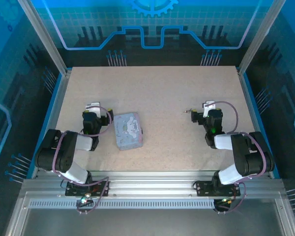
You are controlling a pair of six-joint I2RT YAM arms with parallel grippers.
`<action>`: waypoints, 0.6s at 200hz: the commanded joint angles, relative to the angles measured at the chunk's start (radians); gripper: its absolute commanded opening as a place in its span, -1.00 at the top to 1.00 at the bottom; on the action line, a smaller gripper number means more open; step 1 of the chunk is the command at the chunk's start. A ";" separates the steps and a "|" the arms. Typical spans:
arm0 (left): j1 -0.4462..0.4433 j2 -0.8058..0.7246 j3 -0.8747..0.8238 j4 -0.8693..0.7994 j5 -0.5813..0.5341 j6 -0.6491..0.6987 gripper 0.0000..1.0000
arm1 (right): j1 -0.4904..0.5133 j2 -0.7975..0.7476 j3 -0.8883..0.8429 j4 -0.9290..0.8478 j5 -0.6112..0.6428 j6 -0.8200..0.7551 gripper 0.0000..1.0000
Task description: Unlock a padlock with a key
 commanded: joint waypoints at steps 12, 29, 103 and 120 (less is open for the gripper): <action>0.007 -0.006 0.017 0.006 0.025 0.010 -0.98 | -0.005 -0.004 0.010 0.015 0.017 0.004 -1.00; 0.006 -0.005 0.017 0.006 0.026 0.010 -0.98 | -0.005 -0.004 0.012 0.015 0.017 0.006 -1.00; 0.010 -0.007 0.020 0.000 0.030 0.009 -0.98 | -0.004 -0.004 0.012 0.015 0.017 0.004 -1.00; 0.010 -0.007 0.020 0.000 0.030 0.009 -0.98 | -0.005 -0.004 0.011 0.015 0.017 0.004 -1.00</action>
